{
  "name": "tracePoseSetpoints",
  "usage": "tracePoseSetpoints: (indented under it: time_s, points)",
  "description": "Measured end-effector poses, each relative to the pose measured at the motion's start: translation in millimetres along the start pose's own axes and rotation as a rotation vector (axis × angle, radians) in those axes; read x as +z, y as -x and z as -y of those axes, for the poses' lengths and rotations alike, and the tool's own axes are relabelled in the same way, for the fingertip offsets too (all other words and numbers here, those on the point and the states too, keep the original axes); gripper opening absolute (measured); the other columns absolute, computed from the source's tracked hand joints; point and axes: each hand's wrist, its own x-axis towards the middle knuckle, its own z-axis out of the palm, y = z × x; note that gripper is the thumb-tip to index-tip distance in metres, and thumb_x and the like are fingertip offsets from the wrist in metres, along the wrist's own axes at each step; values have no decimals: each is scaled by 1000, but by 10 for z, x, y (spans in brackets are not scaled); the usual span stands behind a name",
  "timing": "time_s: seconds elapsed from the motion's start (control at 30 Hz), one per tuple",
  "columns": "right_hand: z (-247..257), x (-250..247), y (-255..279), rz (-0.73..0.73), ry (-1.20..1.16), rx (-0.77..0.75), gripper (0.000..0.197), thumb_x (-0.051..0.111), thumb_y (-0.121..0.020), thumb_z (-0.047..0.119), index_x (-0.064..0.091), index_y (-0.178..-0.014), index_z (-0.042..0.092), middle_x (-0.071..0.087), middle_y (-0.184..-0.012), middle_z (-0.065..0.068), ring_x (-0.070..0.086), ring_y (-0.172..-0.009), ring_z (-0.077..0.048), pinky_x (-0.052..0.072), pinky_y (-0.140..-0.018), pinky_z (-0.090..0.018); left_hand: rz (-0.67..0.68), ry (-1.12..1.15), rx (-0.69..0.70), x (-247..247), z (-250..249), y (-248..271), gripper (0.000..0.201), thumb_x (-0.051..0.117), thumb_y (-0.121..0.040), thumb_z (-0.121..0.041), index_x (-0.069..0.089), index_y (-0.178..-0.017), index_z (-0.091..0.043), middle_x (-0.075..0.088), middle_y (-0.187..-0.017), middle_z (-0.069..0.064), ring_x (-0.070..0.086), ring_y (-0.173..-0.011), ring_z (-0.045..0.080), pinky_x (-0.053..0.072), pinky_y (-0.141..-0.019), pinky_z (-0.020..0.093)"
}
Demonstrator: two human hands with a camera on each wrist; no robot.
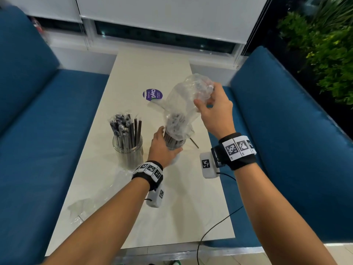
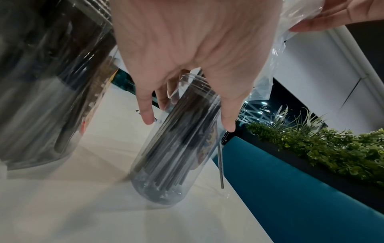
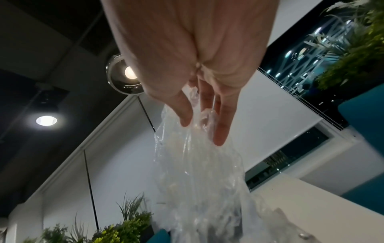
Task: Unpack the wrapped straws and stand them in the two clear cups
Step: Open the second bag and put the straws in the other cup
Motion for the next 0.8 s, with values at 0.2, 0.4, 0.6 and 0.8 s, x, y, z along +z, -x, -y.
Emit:
tracePoseSetpoints:
  time_s: [0.2, 0.4, 0.6, 0.8]
  points:
    - [-43, -75, 33, -125, -92, 43, 38, 75, -93, 26, 57, -126, 19, 72, -106, 11, 72, -96, -15, 61, -88, -36, 17, 11, -7, -16, -19, 27, 113, 94, -77, -36, 27, -165, -18, 43, -162, 10, 46, -148, 32, 44, -121, 48]
    - [-40, -178, 34, -231, -152, 65, 30, 75, -96, 27, 56, -118, 21, 70, -101, 14, 73, -97, -13, 60, -84, -25, 11, 12, -8, -24, -30, 98, 115, 91, -79, -36, 20, -168, -25, 43, -159, 13, 46, -146, 34, 41, -120, 48]
    - [-83, -222, 51, -317, -208, 94, 29, 75, -95, 30, 58, -114, 15, 72, -102, 4, 73, -99, -20, 61, -75, -22, 9, 8, -30, -50, -74, 131, 130, 92, -80, -35, 1, -171, -19, 30, -166, 15, 41, -152, 35, 38, -125, 50]
    - [-102, -350, 88, -457, -190, 87, 22, 71, -95, 36, 60, -104, 20, 69, -89, 10, 71, -84, -22, 61, -77, -47, -67, -3, 8, -85, -126, 253, 134, 90, -82, -44, -4, -170, -9, 11, -175, 11, 19, -163, 31, 25, -129, 41]
